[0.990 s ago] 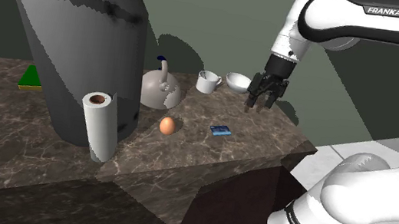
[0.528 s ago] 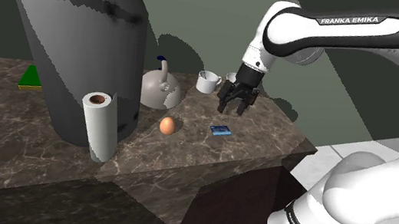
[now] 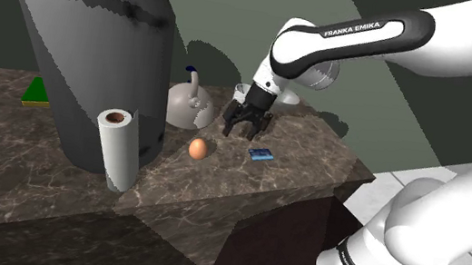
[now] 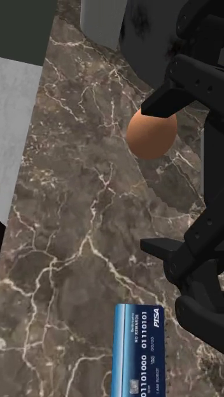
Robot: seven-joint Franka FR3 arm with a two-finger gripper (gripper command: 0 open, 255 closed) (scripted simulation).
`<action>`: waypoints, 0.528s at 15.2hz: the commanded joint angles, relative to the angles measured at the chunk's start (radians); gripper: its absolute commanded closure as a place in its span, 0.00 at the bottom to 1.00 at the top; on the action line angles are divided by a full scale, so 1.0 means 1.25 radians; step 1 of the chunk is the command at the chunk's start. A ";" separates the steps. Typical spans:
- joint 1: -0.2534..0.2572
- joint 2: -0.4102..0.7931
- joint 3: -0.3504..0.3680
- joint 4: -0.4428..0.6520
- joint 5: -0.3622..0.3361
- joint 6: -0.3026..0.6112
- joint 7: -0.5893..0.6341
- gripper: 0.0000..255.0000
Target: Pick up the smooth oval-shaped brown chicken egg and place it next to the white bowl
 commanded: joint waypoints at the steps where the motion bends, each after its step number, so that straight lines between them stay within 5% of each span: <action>1: 0.014 0.064 0.013 0.033 0.029 0.047 0.002 0.00; 8: 0.044 0.214 0.040 0.120 0.095 0.149 -0.007 0.00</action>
